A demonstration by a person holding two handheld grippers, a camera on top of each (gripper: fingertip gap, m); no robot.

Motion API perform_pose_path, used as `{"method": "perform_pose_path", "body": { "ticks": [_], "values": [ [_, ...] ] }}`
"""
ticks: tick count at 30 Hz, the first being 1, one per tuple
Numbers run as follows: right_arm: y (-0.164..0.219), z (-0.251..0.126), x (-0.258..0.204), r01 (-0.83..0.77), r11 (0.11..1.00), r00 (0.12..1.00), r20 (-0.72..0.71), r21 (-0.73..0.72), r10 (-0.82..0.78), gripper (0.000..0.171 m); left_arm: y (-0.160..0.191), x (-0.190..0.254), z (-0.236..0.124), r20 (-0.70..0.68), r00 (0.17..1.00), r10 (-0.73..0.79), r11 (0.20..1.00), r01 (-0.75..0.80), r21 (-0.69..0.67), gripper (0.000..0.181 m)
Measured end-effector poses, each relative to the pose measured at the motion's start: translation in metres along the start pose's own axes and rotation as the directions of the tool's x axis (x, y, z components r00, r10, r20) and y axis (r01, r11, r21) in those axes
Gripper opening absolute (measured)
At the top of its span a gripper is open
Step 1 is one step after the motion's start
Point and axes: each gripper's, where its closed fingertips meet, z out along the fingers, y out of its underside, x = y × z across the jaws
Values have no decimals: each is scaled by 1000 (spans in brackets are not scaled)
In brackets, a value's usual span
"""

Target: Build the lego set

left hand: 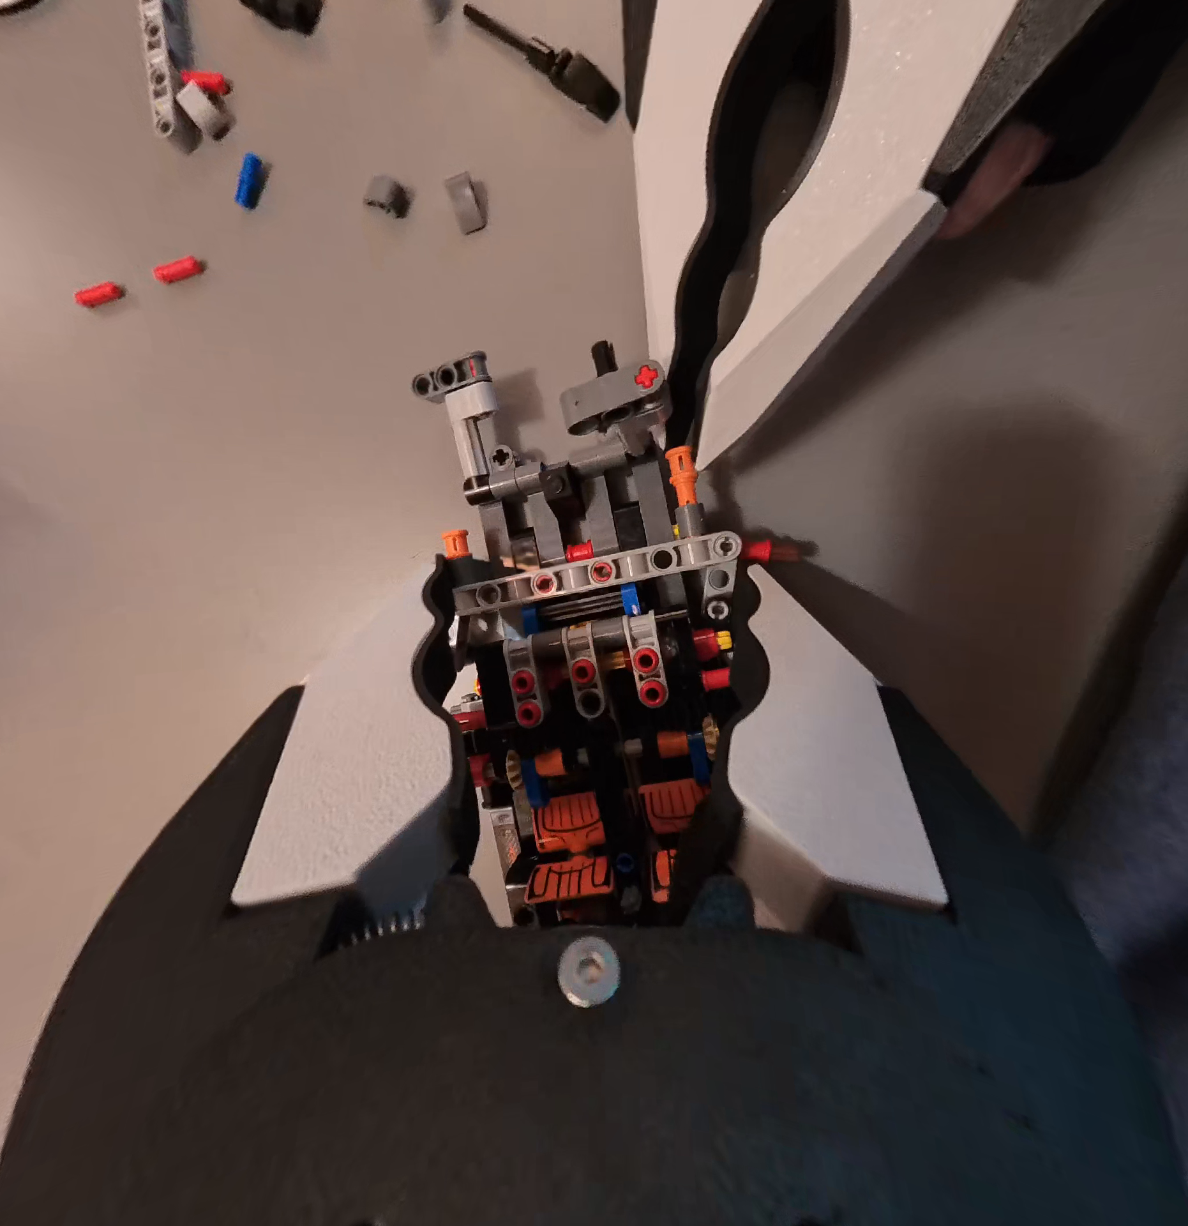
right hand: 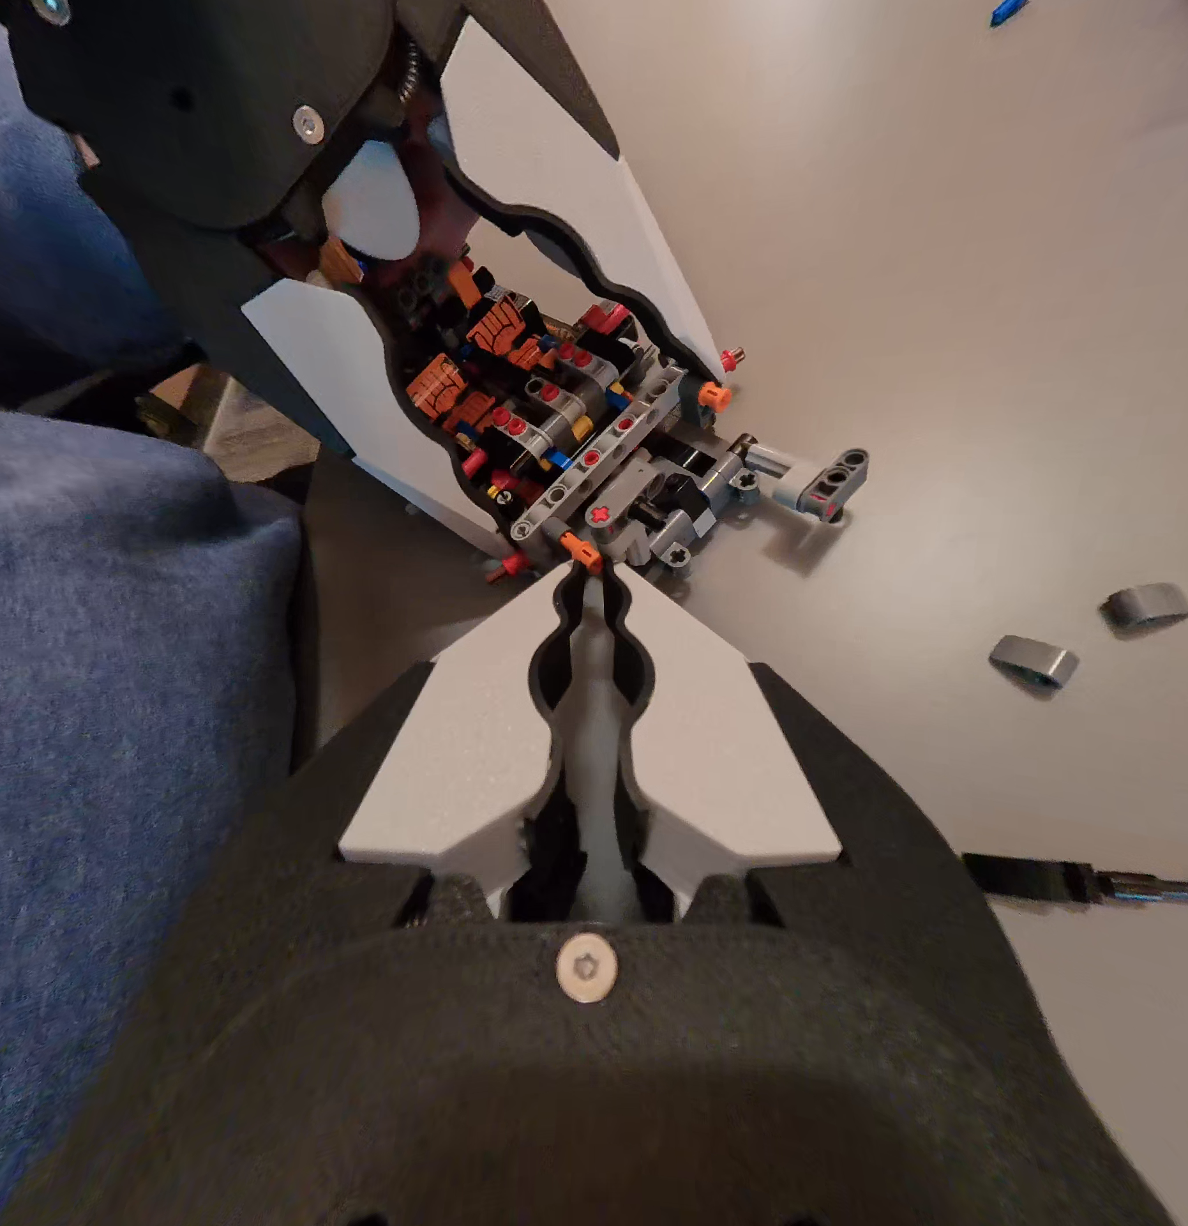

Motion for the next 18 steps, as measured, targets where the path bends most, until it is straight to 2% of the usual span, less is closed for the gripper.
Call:
{"method": "perform_pose_path", "body": {
  "ticks": [5, 9, 14, 18],
  "values": [
    [3, 0, -5, 51, 999, 998, -26, -1, -51, 3, 1, 5, -1, -15, 1000, 11, 1000, -11, 7, 82],
    [7, -2, -9, 163, 986, 986, -41, -23, -164, 3, 0, 10, -1, -31, 999, 33, 999, -32, 24, 81],
    [14, -11, -19, 396, 917, 913, -85, -41, -398, 1, -4, 22, -1, -69, 993, 90, 995, -87, 54, 81],
    [7, -20, -35, 502, 865, 862, -80, 10, -500, 0, -5, 26, -1, -84, 990, 117, 993, -114, 37, 80]
  ]
}}
